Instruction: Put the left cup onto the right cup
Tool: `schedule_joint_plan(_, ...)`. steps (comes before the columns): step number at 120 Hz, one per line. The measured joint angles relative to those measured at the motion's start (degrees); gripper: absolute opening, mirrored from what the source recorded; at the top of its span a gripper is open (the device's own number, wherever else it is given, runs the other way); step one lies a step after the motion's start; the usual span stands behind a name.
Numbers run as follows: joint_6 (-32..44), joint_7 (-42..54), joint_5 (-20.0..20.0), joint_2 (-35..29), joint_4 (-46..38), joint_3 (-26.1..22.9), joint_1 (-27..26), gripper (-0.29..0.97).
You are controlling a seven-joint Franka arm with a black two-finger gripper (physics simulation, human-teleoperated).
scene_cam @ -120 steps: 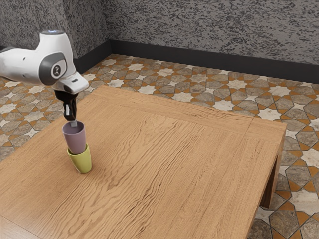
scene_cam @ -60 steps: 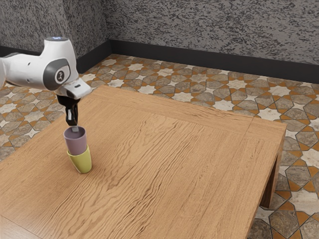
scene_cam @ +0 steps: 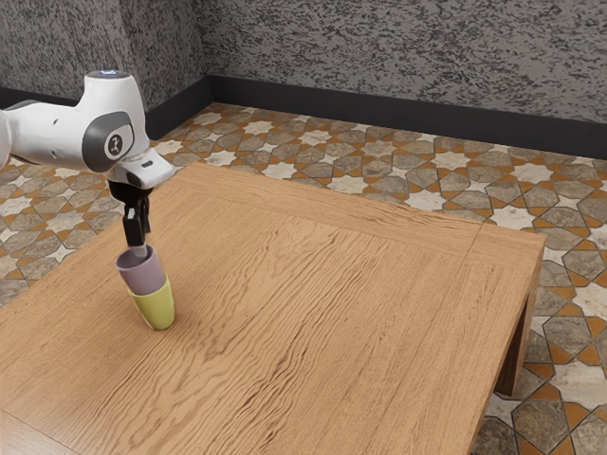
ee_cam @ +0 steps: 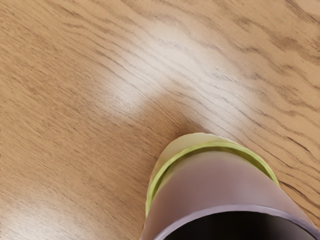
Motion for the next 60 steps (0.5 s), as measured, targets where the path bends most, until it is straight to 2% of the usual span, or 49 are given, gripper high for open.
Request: schedule_joint_plan(60,-1.90,0.04,-0.04,-2.42,1.69,0.00,-0.89,0.67)
